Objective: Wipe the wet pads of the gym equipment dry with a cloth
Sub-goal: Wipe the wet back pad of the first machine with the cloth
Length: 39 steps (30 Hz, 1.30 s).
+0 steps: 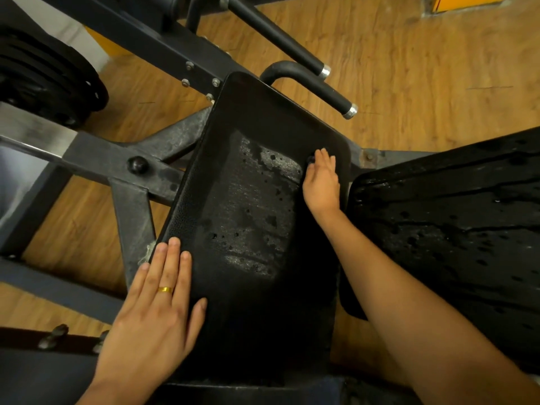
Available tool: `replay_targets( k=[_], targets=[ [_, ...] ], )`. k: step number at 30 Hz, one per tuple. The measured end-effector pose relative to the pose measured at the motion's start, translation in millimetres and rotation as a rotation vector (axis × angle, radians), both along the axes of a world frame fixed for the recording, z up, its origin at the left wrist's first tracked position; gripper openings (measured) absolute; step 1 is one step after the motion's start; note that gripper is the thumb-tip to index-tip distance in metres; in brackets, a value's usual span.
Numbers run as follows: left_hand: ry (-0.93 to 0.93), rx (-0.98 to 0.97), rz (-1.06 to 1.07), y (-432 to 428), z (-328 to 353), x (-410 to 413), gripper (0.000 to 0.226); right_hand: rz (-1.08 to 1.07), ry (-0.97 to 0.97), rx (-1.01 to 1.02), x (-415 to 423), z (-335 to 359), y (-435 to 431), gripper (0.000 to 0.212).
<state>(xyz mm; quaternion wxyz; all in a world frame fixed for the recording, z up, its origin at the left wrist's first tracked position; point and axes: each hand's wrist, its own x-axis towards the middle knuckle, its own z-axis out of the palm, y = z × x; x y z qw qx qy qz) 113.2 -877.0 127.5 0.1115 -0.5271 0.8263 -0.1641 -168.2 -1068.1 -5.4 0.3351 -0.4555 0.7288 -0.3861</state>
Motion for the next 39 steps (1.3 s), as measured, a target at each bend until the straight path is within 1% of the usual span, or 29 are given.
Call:
replay_targets(
  k=[2,5,13,16,20,24,27,31,35,37,39],
  targets=[
    [0.01,0.005,-0.001,-0.2,0.4,0.3,0.074,-0.016,0.016,0.017,-2.4,1.0,-10.4,0.047],
    [0.022,0.001,0.005,-0.7,1.2,1.3,0.073,-0.02,0.026,0.021,2.3,2.0,4.4,0.048],
    [-0.008,0.029,0.026,0.1,4.4,-1.4,0.076,-0.038,0.036,-0.045,68.6,1.0,136.4,0.048],
    [-0.008,0.024,0.033,0.8,5.8,-1.9,0.075,-0.034,0.011,-0.04,84.9,1.6,170.2,0.048],
    [-0.018,0.02,0.039,0.8,5.3,-1.2,0.075,-0.022,0.009,-0.037,81.2,3.1,154.3,0.047],
    [-0.019,0.011,0.041,0.9,6.1,-1.6,0.075,-0.111,-0.032,0.016,70.9,10.1,107.5,0.046],
    [-0.022,0.001,0.042,1.0,6.2,-1.9,0.075,-0.126,-0.008,0.035,70.4,11.4,100.4,0.047],
    [-0.003,-0.007,0.035,0.5,4.9,-0.8,0.075,-0.11,-0.015,0.002,82.7,8.6,137.2,0.047],
    [-0.003,-0.016,0.04,1.4,4.0,-0.9,0.075,-0.107,-0.015,-0.055,108.5,9.3,195.9,0.046],
    [-0.011,-0.015,0.045,1.0,3.9,-0.8,0.075,-0.056,-0.003,-0.072,117.2,8.0,220.4,0.048],
    [-0.019,-0.014,0.05,1.3,3.5,-0.1,0.075,0.061,0.029,-0.071,113.2,2.0,231.1,0.052]
  ],
)
